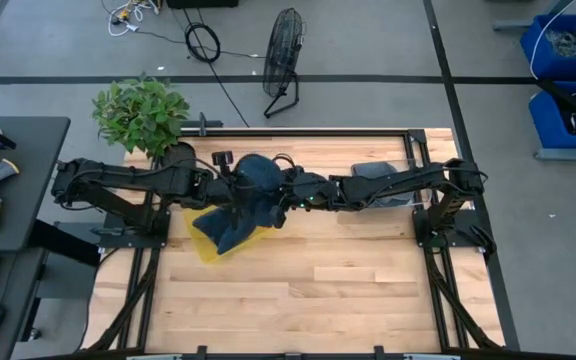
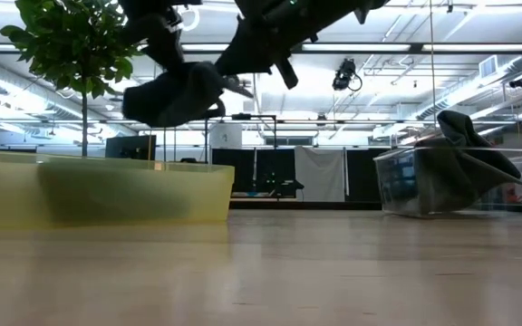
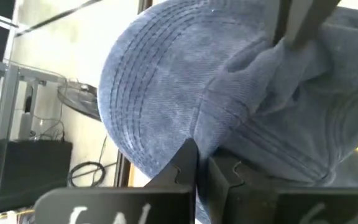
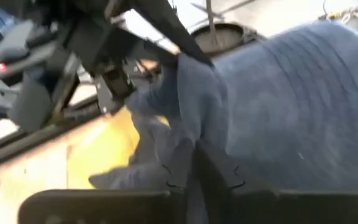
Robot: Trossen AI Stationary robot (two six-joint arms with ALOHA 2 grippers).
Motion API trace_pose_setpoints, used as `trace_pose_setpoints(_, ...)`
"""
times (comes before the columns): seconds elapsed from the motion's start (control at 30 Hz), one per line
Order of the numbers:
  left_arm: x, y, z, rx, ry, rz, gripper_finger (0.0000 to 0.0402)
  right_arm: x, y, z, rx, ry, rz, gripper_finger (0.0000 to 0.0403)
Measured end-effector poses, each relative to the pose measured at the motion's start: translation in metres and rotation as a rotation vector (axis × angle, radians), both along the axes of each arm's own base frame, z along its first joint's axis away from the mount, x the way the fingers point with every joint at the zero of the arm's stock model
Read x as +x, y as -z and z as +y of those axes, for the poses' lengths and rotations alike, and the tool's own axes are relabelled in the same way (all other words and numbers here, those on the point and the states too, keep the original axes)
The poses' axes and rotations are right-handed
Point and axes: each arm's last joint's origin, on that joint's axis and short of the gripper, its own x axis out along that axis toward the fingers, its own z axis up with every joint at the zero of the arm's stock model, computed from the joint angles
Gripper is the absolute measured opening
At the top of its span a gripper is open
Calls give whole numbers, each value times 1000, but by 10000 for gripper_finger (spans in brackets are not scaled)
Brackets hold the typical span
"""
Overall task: Pick & Place hat
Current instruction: Put the blue cap into the yellow bin
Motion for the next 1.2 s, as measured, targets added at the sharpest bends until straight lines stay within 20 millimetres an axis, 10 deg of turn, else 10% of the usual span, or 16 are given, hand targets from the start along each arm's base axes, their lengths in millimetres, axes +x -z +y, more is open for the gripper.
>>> trace_pose_setpoints(0.67,-37,34,-54,-268,267,395,7,-32,25,-2,40,94,418,53)
trace_pose_setpoints(0.87,-41,74,-47,-156,309,466,7,-30,24,-2,34,88,396,45)
trace_pose_setpoints(1.2,-33,57,-42,76,327,444,7,-28,23,-2,28,84,380,43)
